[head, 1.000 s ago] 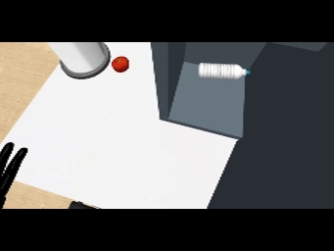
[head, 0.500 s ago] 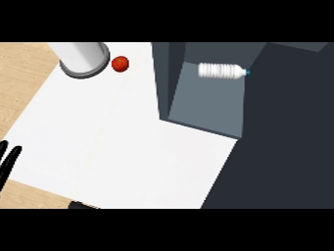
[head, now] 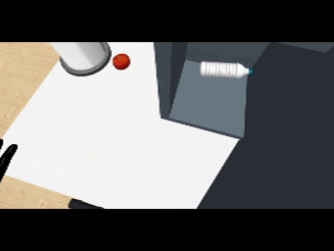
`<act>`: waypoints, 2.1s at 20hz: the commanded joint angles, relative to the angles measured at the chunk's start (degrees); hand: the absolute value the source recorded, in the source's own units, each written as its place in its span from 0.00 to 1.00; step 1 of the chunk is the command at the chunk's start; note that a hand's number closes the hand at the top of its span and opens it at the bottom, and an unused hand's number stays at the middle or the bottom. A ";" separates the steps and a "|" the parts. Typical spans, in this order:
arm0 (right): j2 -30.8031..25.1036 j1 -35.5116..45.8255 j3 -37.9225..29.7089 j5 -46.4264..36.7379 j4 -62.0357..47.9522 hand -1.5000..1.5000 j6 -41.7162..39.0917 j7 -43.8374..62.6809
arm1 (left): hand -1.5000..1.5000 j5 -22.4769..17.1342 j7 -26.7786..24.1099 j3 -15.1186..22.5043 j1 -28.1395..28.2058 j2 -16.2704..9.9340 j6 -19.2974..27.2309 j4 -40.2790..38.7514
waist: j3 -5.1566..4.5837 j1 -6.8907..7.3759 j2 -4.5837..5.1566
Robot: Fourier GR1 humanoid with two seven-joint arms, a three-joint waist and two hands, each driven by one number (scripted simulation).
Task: Pick up the bottled water, place it into the cabinet and close the cabinet
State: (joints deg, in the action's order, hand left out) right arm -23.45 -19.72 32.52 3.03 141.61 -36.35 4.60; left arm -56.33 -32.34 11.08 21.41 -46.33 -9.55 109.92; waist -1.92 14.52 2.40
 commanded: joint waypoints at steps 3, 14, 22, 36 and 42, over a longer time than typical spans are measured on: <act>2.91 1.47 7.79 5.42 -3.90 1.00 -0.08 3.81 | 0.00 -0.63 -0.16 -0.66 -1.12 -0.28 -1.41 0.05 | 0.27 1.84 1.84; 4.78 5.28 0.88 4.83 -5.74 1.00 2.55 6.05 | 0.00 -1.04 0.53 -1.77 -1.45 -1.39 -1.99 -0.36 | 0.49 1.12 1.32; 5.73 13.00 -2.25 2.94 -10.74 1.00 3.59 12.68 | 0.00 -1.94 0.30 -2.02 -1.47 -0.82 -2.93 -1.88 | 0.41 0.84 1.25; 20.09 35.58 -8.07 3.81 -31.54 1.00 12.03 24.00 | 0.00 -2.15 0.25 -2.32 -0.52 -0.58 -3.95 -3.58 | 1.16 -0.54 0.30; 23.30 48.30 -15.23 0.39 -42.48 1.00 23.39 25.17 | 0.00 -2.54 -0.41 -2.96 0.71 -0.04 -4.14 -4.19 | 1.47 -1.56 -0.23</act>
State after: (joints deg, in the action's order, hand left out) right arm -2.39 21.16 21.32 5.56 106.41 -20.22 28.51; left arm -58.71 -32.36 8.10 21.39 -46.92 -13.54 105.87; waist -0.64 13.47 2.26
